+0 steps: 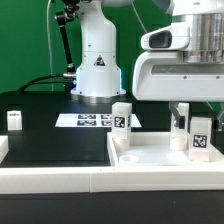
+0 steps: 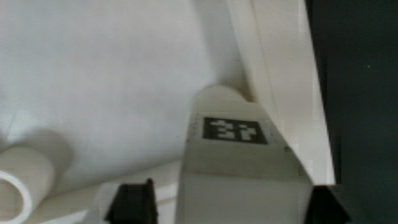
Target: Assemble square table
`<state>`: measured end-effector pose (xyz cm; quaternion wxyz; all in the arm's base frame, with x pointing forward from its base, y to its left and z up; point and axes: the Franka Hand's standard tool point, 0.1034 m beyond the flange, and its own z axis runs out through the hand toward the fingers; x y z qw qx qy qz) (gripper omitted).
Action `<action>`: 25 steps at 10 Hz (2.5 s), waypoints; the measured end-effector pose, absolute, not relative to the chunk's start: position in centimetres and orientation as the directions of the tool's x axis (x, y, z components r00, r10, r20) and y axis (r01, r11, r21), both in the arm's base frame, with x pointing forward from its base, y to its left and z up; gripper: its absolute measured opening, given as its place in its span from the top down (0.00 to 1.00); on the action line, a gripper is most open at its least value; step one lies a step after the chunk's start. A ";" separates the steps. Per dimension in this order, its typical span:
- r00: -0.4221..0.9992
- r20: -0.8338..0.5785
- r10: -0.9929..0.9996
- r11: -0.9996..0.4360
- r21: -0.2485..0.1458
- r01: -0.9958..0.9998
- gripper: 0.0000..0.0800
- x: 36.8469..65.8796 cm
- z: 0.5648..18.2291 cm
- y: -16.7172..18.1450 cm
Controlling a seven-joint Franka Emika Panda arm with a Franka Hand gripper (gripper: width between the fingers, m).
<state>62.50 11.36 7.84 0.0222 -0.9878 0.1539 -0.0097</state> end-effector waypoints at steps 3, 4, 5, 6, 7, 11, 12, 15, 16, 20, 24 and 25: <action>0.916 0.007 -0.402 -0.915 -0.049 -0.401 0.64 62.5 7.8 11.4; 0.897 0.004 -0.443 -0.896 -0.050 -0.442 0.64 62.5 7.8 11.4; 0.858 0.000 -0.513 -0.857 -0.050 -0.513 0.64 62.5 7.8 11.4; 0.810 -0.002 -0.587 -0.808 -0.057 -0.586 0.64 62.5 7.8 11.3; 0.740 -0.003 -0.672 -0.738 -0.083 -0.670 0.64 62.5 7.8 11.2; 0.329 -0.075 -0.941 -0.318 -0.133 -0.939 0.64 62.4 7.8 10.9; 0.285 -0.083 -0.955 -0.274 -0.128 -0.953 0.64 62.4 7.8 10.9; 0.136 -0.105 -0.985 -0.125 -0.111 -0.986 0.64 62.3 7.7 11.0; 0.085 -0.111 -0.990 -0.073 -0.105 -0.992 0.64 62.3 7.7 11.1; -0.102 -0.130 -0.986 0.113 -0.084 -0.990 0.64 62.3 7.7 11.2; -0.410 -0.188 -0.893 0.435 -0.118 -0.893 0.63 62.3 7.7 10.7; -0.477 -0.198 -0.856 0.505 -0.126 -0.854 0.63 62.3 7.8 10.5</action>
Offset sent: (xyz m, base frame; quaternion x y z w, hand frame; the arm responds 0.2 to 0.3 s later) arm 0.0000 0.0000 0.0000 0.0000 0.0000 0.1296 0.9916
